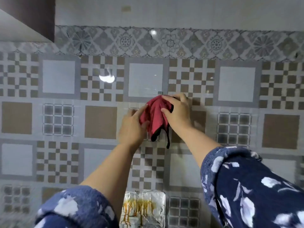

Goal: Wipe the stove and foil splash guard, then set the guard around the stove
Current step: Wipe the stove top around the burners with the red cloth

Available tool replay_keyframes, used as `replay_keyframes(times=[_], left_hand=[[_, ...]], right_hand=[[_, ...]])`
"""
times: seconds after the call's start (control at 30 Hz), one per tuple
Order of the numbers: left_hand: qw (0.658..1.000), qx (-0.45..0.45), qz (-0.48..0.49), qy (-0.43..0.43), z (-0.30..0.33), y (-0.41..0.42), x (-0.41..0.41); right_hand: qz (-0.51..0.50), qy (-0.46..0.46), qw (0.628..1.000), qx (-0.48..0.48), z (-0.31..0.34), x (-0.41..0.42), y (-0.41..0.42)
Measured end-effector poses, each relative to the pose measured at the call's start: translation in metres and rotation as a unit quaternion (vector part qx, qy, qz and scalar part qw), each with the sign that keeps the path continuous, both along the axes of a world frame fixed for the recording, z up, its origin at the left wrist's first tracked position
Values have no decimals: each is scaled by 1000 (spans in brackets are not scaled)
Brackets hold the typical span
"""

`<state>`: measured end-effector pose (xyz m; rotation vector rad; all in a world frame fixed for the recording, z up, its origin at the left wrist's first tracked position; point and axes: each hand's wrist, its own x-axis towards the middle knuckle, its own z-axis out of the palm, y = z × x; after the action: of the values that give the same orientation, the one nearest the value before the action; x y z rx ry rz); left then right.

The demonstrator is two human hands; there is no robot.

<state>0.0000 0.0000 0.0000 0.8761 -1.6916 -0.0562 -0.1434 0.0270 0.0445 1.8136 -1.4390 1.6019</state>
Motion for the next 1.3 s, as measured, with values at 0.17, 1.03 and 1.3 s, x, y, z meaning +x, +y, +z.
replay_keyframes(times=[0.17,1.03,1.3], left_hand=[[998,-10,-14,67,9,-2,-2],[975,201,-86,-49,-120,362,-49],[972,217,-69,-63,-161,421,-58]], right_hand=[[-30,2,999,-31,4,1,-3],[80,-155,962,208,-163,-86,392],[65,-154,949,266,-209,-103,442]])
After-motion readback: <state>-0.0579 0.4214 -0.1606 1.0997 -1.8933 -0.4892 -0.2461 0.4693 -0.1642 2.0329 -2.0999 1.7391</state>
